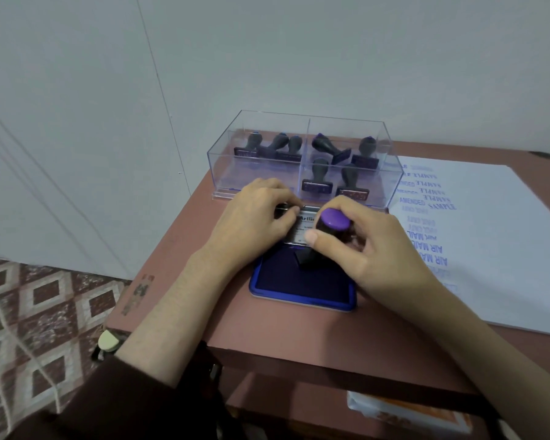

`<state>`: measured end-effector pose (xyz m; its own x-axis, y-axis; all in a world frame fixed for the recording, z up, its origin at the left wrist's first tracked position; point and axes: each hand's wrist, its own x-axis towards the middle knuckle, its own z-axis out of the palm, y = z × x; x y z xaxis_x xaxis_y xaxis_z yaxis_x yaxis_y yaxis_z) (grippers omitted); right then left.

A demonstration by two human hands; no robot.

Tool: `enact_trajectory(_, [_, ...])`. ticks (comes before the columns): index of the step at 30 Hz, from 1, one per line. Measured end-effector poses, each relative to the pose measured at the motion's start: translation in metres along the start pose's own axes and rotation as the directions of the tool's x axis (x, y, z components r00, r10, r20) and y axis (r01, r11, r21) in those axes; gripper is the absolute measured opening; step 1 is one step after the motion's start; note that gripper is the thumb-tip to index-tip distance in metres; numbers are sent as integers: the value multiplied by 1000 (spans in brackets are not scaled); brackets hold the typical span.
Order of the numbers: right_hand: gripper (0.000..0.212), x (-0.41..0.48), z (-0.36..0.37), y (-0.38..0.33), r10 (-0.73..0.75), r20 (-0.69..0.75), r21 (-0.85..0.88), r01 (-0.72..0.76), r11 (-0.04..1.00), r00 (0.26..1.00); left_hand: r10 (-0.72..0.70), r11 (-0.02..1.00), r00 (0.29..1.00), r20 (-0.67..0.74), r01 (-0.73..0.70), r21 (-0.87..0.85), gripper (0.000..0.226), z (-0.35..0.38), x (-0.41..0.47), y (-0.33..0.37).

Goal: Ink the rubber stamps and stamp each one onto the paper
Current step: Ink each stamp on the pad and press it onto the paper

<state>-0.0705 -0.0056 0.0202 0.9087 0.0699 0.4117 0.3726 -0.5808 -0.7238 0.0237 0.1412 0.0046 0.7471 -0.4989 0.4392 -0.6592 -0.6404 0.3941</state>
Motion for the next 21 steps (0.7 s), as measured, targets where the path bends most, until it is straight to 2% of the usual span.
enact_trajectory(3, [25,5,-13,7,97,-59,247,-80,966,994,-1,999,1000,1,1,38,18,-1,2,4])
enact_trajectory(6, [31,11,-41,20,178,-134,341,-123,932,975,49,998,999,9,-49,36,17,-2,6,20])
enact_trajectory(10, [16,17,-86,45,272,-268,264,-201,944,924,170,985,981,91,-170,-13,31,1,22,56])
enact_trajectory(14, [27,21,-125,73,288,-399,149,-248,957,871,258,966,943,210,-247,-74,40,19,35,84])
enact_trajectory(17, [38,22,-138,85,277,-417,56,-280,958,866,311,950,912,268,-293,-105,42,34,38,90])
enact_trajectory(21, [24,18,-139,90,236,-370,-115,-297,948,899,304,950,883,358,-306,-53,46,44,36,92])
